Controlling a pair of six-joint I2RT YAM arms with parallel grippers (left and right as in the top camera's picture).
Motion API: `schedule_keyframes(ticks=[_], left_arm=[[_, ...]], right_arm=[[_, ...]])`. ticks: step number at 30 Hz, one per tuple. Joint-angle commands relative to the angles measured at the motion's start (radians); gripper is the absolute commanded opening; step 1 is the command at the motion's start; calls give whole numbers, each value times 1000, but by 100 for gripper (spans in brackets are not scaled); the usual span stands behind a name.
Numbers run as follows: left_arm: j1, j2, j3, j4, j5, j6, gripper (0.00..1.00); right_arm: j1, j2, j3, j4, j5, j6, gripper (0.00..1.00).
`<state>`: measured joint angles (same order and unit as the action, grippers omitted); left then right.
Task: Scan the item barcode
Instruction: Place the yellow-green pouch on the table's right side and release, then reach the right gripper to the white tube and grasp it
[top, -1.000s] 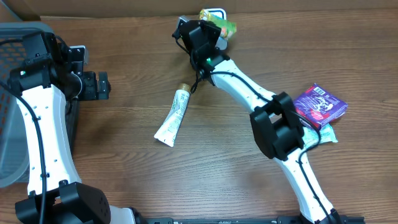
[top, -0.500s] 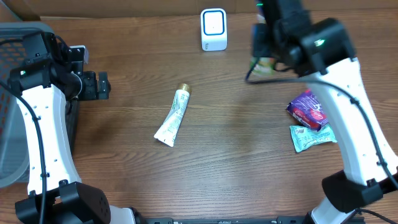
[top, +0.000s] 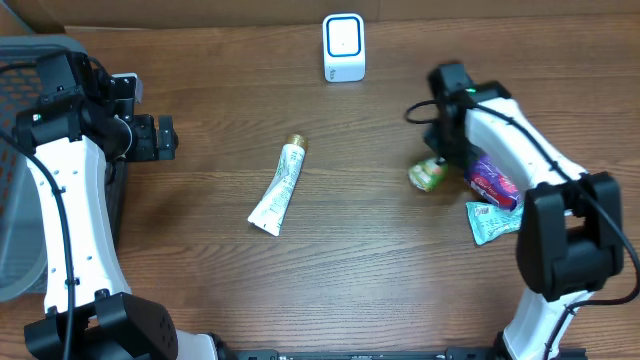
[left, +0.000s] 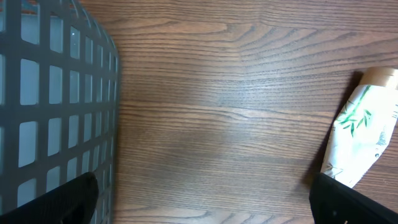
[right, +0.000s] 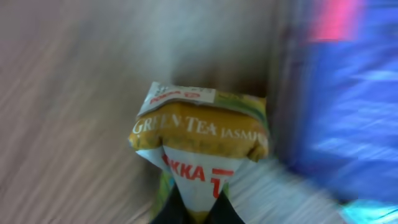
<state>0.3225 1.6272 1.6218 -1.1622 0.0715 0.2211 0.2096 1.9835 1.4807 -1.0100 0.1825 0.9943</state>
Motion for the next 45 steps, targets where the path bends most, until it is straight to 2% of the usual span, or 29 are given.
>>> schedule_keyframes(ticks=[1,2,4,6,9,11,16,22,27,38,45], left_arm=[[4,-11,-5,0,3,26,99],[4,-11,-5,0,3,26,99],[4,-11,-5,0,3,26,100],[4,-11,-5,0,3,26,100],[4,-11,-5,0,3,26,100],[4,-11,-5,0,3,26,99],[4,-11,-5,0,3,26,100],[4,-11,-5,0,3,26,100],[4,-11,-5,0,3,26,100],[4,-11,-5,0,3,26,100],[4,-11,-5,0,3,26,100]], right_arm=[[-80,-42,-33,6,16,74,4],[-90,-42,-34,2,7,59,7],[-100,-42,-33,3,-30,-49,27],[-101,-42,-26,1,-76,-162,42],[-101,-46,8,-21,-167,-262,77],[-101,-58,44,-55,-201,-294,85],[-83,-122,135,-115,-283,-378,98],[-45,-156,148,-98,-422,-401,100],[42,-146,103,7,-545,-400,100],[262,-124,-103,292,-581,-192,100],[332,-124,-193,447,-595,-156,100]])
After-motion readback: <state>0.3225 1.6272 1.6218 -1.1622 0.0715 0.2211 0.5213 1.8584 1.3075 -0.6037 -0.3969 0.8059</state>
